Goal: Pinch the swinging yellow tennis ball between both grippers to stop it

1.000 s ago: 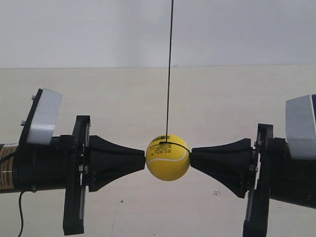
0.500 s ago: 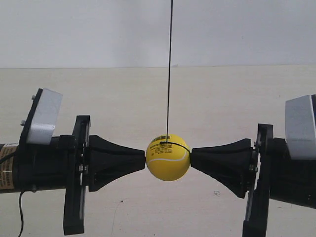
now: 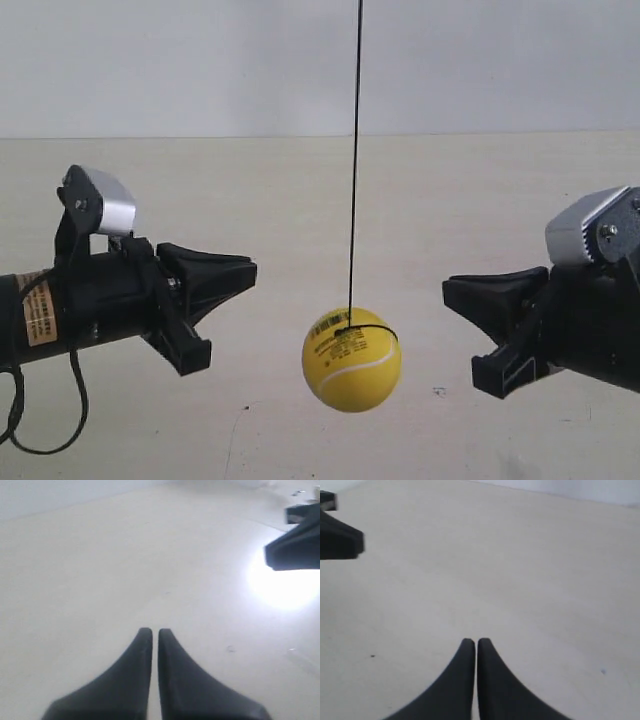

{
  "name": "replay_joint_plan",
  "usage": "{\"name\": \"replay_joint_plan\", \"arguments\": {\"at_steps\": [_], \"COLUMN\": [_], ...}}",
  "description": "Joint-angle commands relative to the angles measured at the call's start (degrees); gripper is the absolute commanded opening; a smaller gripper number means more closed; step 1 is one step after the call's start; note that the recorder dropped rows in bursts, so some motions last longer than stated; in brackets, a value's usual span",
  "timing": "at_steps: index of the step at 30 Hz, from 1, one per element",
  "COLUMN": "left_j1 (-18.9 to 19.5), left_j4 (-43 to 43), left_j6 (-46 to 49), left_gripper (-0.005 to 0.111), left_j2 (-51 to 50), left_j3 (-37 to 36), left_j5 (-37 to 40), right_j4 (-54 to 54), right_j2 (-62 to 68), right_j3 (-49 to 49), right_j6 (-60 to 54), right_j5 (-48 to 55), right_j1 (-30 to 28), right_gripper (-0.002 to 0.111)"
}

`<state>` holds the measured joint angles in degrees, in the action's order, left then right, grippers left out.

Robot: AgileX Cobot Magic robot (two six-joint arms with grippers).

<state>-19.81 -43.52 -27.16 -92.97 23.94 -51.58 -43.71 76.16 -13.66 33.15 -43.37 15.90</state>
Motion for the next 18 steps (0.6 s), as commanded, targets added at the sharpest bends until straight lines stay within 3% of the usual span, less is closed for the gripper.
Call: {"name": "replay_joint_plan", "arguments": {"at_steps": [1, 8, 14, 18], "left_j1": [-0.1, -0.1, -0.1, -0.1], "left_j4": [8.9, 14.1, 14.2, 20.4], "left_j6": [-3.3, -2.2, -1.8, 0.0], "left_gripper": [0.005, 0.005, 0.005, 0.005], "left_j2": [0.2, 7.0, 18.5, 27.5], "left_j3": [0.1, 0.1, -3.9, -6.4], "left_j5": [8.4, 21.6, 22.4, 24.0], "right_j4": [8.3, 14.0, 14.0, 14.5], "right_j2": [-0.1, -4.0, -13.5, -21.4], "right_j3": [-0.4, -0.4, -0.2, -0.2], "right_j6": [-3.7, -7.6, -6.7, -5.9], "right_j5": [8.4, 15.0, 22.1, 27.2], "right_j1": [0.1, 0.1, 0.1, 0.1], "right_gripper": [0.000, 0.000, 0.000, 0.000]}}
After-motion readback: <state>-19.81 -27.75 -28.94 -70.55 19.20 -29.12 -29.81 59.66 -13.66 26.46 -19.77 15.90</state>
